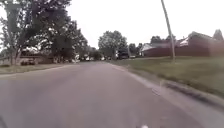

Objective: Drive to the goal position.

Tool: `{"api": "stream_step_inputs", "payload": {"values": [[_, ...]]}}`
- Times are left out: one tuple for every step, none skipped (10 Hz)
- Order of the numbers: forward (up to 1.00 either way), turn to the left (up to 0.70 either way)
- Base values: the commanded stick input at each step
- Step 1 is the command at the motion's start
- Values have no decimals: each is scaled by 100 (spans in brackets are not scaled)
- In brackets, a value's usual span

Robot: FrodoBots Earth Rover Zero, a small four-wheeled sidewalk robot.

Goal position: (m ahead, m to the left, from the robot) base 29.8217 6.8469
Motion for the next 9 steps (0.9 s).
{"api": "stream_step_inputs", "payload": {"values": [[100, 0], [100, 0], [100, 0], [100, 0], [100, 1], [100, 3], [100, 4], [100, 5], [100, 5]]}}
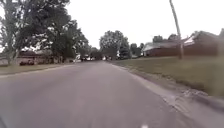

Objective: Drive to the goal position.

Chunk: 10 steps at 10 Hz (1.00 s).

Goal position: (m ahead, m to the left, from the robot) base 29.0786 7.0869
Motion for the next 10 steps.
{"api": "stream_step_inputs", "payload": {"values": [[100, 6], [100, 7], [100, 5], [100, 3], [100, 2], [100, 0], [100, 0], [100, 0], [100, 0], [100, 0]]}}
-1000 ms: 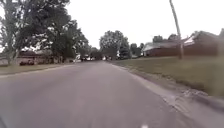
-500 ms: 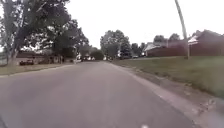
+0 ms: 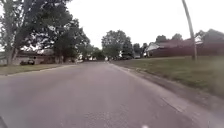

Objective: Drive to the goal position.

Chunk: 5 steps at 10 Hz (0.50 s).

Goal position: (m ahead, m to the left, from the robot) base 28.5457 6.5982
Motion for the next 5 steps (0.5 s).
{"api": "stream_step_inputs", "payload": {"values": [[100, 0], [100, 0], [100, 0], [100, 0], [100, 0]]}}
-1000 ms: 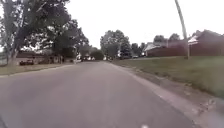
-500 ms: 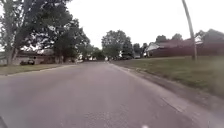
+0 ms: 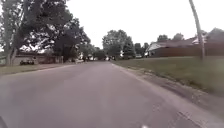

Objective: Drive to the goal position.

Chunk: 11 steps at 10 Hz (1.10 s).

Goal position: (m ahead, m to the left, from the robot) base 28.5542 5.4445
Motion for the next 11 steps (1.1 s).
{"api": "stream_step_inputs", "payload": {"values": [[100, 0], [100, 0], [100, 0], [100, 0], [100, 0], [100, 0], [100, 0], [100, 0], [100, 0], [100, 0], [100, 0]]}}
